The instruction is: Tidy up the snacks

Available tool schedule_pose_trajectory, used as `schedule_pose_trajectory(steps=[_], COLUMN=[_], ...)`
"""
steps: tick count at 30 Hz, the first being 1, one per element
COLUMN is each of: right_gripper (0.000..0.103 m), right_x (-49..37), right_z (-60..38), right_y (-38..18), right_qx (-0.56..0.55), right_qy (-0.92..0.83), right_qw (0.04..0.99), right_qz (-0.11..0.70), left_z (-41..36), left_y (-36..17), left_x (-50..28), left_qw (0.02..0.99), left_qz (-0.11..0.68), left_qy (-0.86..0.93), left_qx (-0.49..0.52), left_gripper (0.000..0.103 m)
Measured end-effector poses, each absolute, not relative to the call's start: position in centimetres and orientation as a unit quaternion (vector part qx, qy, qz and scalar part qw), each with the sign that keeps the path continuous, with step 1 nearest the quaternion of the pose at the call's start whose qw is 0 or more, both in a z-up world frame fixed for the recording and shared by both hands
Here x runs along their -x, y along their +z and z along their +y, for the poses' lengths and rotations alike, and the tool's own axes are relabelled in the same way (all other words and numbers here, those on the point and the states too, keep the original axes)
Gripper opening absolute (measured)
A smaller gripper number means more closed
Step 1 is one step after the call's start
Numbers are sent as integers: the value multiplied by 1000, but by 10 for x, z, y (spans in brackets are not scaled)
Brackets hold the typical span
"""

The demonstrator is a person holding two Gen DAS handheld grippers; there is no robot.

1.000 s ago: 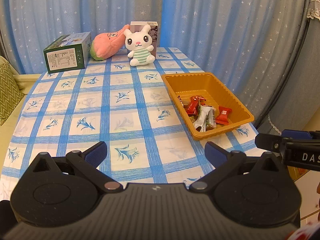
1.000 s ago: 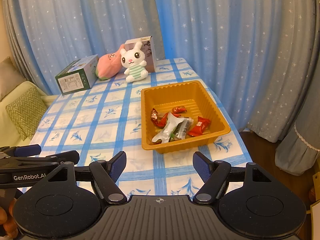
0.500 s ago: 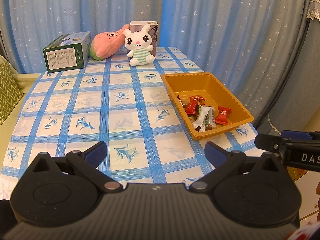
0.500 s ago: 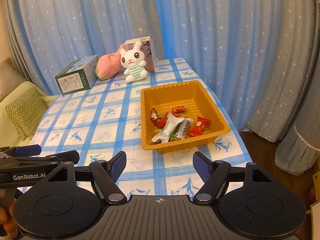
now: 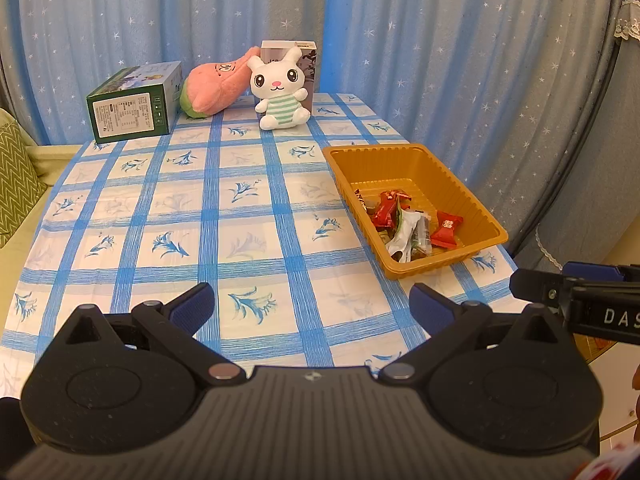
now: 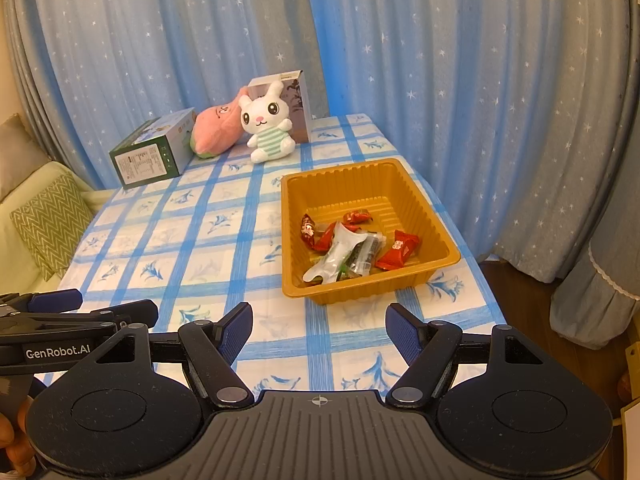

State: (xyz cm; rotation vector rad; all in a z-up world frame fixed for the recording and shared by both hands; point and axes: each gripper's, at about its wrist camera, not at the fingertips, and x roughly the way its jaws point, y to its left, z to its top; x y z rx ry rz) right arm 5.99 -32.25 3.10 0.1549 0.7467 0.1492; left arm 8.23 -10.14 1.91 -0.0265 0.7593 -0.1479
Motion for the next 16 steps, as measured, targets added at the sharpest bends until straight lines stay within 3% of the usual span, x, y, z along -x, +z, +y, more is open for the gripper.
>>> schedule_pose_trajectory(steps=[16], right_gripper=[73], right_x=[-60], right_z=[-323], right_y=[31], right_qx=[-76], right_qy=[73], right_qw=[926], right_qz=[364], left_z=[-106], left_y=[13], left_x=[-79], left_qw=[926], left_qz=[370], left_qy=[-74], left_qx=[20], left_gripper=[103])
